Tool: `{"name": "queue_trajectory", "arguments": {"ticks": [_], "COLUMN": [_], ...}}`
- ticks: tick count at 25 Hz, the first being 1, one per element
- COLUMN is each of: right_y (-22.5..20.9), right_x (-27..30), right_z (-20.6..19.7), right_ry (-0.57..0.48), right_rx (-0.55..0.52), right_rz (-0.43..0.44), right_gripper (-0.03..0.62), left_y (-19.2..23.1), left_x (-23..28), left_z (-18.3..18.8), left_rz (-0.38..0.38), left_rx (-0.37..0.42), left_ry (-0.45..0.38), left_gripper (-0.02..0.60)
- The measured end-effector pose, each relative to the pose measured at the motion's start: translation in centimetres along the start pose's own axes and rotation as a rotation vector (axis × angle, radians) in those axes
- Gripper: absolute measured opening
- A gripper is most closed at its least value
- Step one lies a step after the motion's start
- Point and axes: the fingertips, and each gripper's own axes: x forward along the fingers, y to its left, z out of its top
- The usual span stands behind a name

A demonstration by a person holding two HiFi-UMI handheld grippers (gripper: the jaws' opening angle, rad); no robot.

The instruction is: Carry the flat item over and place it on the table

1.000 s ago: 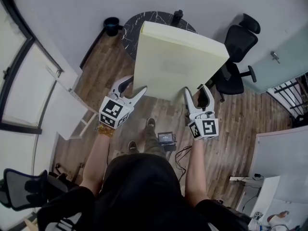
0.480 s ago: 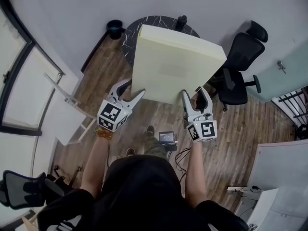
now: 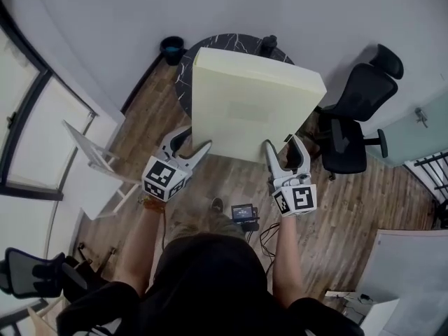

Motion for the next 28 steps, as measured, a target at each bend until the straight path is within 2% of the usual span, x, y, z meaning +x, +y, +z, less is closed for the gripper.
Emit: {"name": "queue_trajectory", "arguments": {"ticks": [5, 9, 16, 28], "right_y": [-1.1, -1.7, -0.7, 2.1], "right_x": [2.2, 3.2, 5.1, 7.4], "right_z": [-0.3, -0.2, 1.1, 2.1], "right_ry": [-0.001, 0.008, 0.011, 0.012], "right_rx": [-0.001, 0.016, -0.016, -0.067], "right_rz": [0.022, 0.004, -0.042, -0.07], "right_gripper": [0.258, 0.258, 0.258, 0.258], "left_y": [1.6, 2.5, 4.9, 8.1], "left_x": [1.5, 2.2, 2.2, 0.9], "left_z": [0.2, 1.0, 1.8, 2.1], "left_rz": [0.025, 0.002, -0.034, -0.079], "left_rx": [-0.003, 0.006, -0.001, -0.013], "left_ry": [0.002, -0.005, -0.037, -0.077], "left_gripper": [0.235, 0.235, 0.236, 0.235]}}
